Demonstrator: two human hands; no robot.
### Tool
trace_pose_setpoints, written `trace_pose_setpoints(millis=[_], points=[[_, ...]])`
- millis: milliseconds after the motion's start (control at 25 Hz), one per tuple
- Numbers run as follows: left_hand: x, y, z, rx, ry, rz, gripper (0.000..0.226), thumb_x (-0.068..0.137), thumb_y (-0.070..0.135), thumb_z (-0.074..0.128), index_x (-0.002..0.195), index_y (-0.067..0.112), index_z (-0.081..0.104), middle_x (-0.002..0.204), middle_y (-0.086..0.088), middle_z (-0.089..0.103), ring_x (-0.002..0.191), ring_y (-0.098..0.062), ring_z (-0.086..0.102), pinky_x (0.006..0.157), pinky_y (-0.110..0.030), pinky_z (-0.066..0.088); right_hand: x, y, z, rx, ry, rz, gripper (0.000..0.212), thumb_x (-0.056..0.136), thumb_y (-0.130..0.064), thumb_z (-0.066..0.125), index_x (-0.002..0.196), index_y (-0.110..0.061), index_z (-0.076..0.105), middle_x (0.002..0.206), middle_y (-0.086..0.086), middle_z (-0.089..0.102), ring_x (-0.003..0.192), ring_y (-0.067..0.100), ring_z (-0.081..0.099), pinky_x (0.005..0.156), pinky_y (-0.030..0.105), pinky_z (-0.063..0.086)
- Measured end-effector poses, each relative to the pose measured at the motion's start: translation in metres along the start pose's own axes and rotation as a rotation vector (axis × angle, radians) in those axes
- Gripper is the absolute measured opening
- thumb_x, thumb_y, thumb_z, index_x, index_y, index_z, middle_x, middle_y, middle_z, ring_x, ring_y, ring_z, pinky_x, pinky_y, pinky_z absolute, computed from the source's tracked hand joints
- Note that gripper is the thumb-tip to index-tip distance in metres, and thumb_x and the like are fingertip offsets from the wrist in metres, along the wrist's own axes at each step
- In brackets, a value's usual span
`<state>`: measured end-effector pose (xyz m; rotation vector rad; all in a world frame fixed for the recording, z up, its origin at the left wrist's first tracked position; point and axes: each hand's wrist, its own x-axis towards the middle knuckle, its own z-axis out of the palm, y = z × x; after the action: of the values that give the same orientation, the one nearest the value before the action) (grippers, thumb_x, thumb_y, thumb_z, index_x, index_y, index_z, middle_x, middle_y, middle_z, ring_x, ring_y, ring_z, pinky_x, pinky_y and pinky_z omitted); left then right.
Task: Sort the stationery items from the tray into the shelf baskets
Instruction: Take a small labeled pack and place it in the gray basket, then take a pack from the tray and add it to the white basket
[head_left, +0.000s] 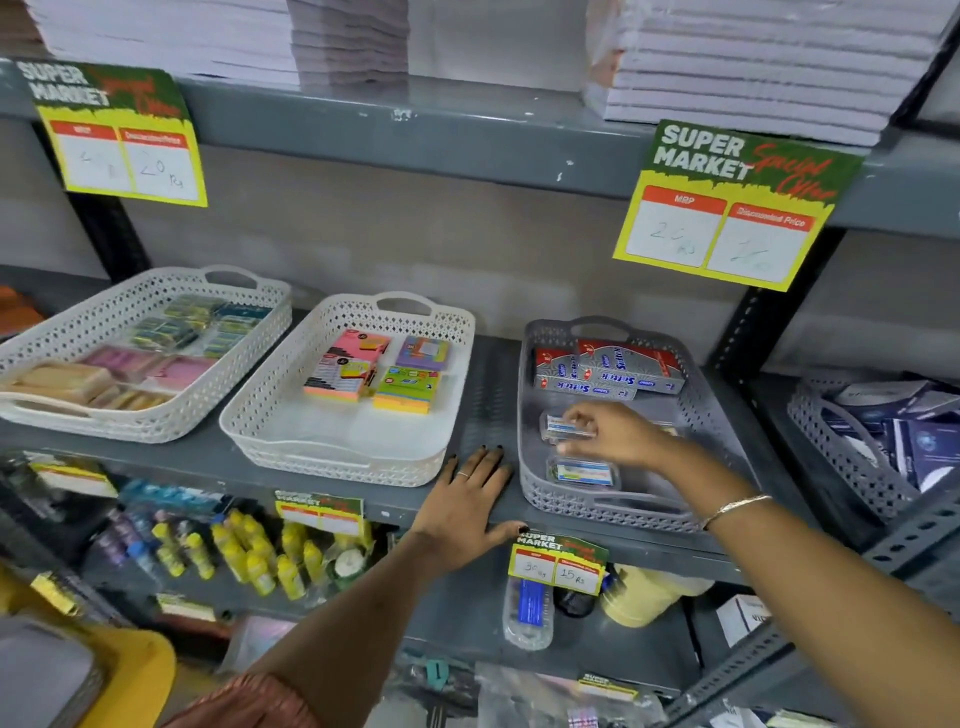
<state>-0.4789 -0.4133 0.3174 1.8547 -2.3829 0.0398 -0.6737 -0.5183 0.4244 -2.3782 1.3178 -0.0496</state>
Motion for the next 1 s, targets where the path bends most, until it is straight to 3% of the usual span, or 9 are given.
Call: trace_pose_setpoints(millis=[200, 320, 440, 520, 680, 760, 880, 1000], points=[[-0.056, -0.031, -0.009, 0.081, 0.136, 0.223, 0.068, 0.088, 0.058, 0.031, 0.135, 0.009, 0.036, 0.144, -0.015, 0.039, 0.135, -0.028, 0.026, 0.11, -0.041, 0.017, 0.031, -0.11, -0.024, 0.193, 0.416, -0.282, 0.033, 0.08, -0.032, 0.069, 0.105, -0.012, 0.061, 0.086, 0.003, 0.062, 0.074, 0.018, 0.056, 0.078, 0.041, 0.053], [-0.107, -0.069, -0.012, 0.165, 0.075, 0.18, 0.067, 0.089, 0.057, 0.028, 0.135, 0.01, 0.041, 0.145, -0.013, 0.039, 0.135, -0.027, 0.029, 0.109, -0.04, 0.016, 0.046, -0.209, -0.012, 0.258, 0.473, -0.508, 0.032, 0.08, -0.034, 0.067, 0.105, -0.015, 0.06, 0.089, 0.002, 0.062, 0.079, 0.021, 0.059, 0.076, 0.038, 0.05], [-0.176, -0.128, -0.014, 0.189, 0.04, -0.025, 0.069, 0.088, 0.058, 0.027, 0.133, 0.01, 0.047, 0.143, -0.013, 0.042, 0.132, -0.027, 0.035, 0.107, -0.04, 0.018, 0.059, -0.307, 0.028, 0.159, 0.382, -0.693, 0.035, 0.083, -0.036, 0.063, 0.11, -0.016, 0.058, 0.1, 0.006, 0.064, 0.086, 0.018, 0.058, 0.077, 0.032, 0.046], [-0.235, -0.173, -0.012, 0.166, 0.019, -0.187, 0.069, 0.087, 0.059, 0.028, 0.131, 0.01, 0.048, 0.141, -0.013, 0.045, 0.13, -0.028, 0.038, 0.107, -0.041, 0.024, 0.07, -0.371, 0.069, 0.101, 0.29, -0.777, 0.036, 0.084, -0.037, 0.061, 0.112, -0.016, 0.056, 0.104, 0.007, 0.063, 0.091, 0.021, 0.058, 0.078, 0.036, 0.047], [-0.356, -0.256, 0.004, 0.065, -0.015, -0.495, 0.068, 0.087, 0.061, 0.033, 0.129, 0.01, 0.049, 0.14, -0.014, 0.046, 0.13, -0.028, 0.039, 0.099, -0.045, 0.04, 0.094, -0.476, 0.163, 0.103, 0.09, -0.819, 0.033, 0.085, -0.034, 0.062, 0.111, -0.015, 0.056, 0.106, 0.006, 0.062, 0.095, 0.024, 0.059, 0.078, 0.037, 0.048], [-0.41, -0.286, 0.02, 0.032, -0.058, -0.61, 0.07, 0.09, 0.063, 0.028, 0.131, 0.01, 0.048, 0.142, -0.013, 0.043, 0.132, -0.029, 0.036, 0.103, -0.044, 0.035, 0.106, -0.513, 0.21, 0.094, 0.001, -0.818, 0.035, 0.085, -0.034, 0.062, 0.113, -0.013, 0.055, 0.106, 0.007, 0.062, 0.096, 0.025, 0.059, 0.077, 0.032, 0.044], [-0.477, -0.312, 0.053, -0.052, -0.132, -0.777, 0.074, 0.092, 0.065, 0.021, 0.134, 0.009, 0.045, 0.143, -0.014, 0.041, 0.131, -0.031, 0.036, 0.106, -0.045, 0.02, 0.124, -0.555, 0.274, 0.026, -0.108, -0.796, 0.039, 0.087, -0.036, 0.059, 0.118, -0.014, 0.053, 0.109, 0.008, 0.061, 0.1, 0.027, 0.059, 0.078, 0.038, 0.048], [-0.523, -0.321, 0.092, -0.16, -0.188, -0.866, 0.076, 0.091, 0.067, 0.023, 0.136, 0.009, 0.041, 0.143, -0.016, 0.04, 0.132, -0.033, 0.034, 0.103, -0.046, 0.019, 0.141, -0.576, 0.338, -0.029, -0.228, -0.762, 0.039, 0.088, -0.035, 0.057, 0.12, -0.013, 0.052, 0.117, 0.011, 0.06, 0.107, 0.029, 0.058, 0.081, 0.04, 0.048]])
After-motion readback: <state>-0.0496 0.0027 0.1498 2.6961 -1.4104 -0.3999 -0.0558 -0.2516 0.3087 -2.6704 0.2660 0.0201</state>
